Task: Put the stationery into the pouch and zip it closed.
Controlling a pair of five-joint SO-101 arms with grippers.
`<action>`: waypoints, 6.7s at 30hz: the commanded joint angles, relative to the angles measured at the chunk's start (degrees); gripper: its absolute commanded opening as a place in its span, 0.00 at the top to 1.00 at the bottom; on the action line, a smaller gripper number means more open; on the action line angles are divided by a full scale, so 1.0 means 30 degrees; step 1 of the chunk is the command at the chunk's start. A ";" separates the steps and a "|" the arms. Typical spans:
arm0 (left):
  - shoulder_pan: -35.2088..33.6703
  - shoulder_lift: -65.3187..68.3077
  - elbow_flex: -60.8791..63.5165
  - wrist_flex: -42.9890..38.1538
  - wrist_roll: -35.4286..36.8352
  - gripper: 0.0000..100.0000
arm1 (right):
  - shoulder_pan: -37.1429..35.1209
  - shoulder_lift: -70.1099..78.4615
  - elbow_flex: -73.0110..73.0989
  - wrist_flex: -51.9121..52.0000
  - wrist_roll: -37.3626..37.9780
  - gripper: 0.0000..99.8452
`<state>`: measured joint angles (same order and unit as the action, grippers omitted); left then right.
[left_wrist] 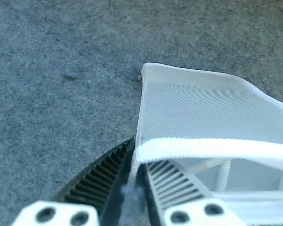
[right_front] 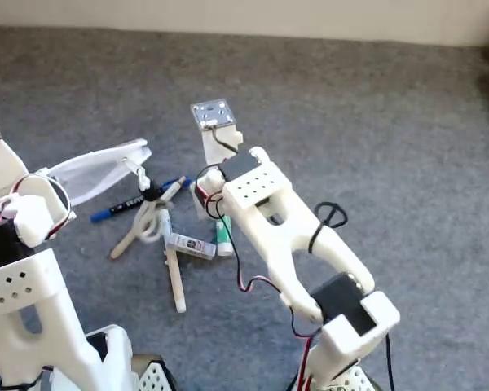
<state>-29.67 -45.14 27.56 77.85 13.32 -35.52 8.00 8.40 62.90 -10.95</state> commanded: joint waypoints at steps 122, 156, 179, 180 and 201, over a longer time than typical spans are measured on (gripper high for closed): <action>0.6608 0.1890 -0.4205 0.0293 0.0645 0.99 | -0.5700 -2.6828 1.7245 -2.2813 0.0850 1.00; 0.6608 1.5516 -1.8857 0.6593 0.1436 0.99 | -0.2974 -0.8747 0.7282 -3.1634 0.0850 1.00; 0.6315 1.5516 -1.8330 0.6593 0.1319 0.99 | -0.2564 -0.3531 0.5026 -3.1722 0.3810 1.00; 0.6286 1.5516 -1.8330 0.6593 0.1319 0.99 | -0.2564 -0.3531 0.5026 -3.1722 0.3810 1.00; 0.5465 1.5516 -1.8330 0.6535 0.1377 0.99 | -0.2886 -0.7077 0.5758 -2.7736 0.3780 0.80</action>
<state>-11.65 0.75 -27.65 97.19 16.92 -44.13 -6.95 27.03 -23.69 -0.22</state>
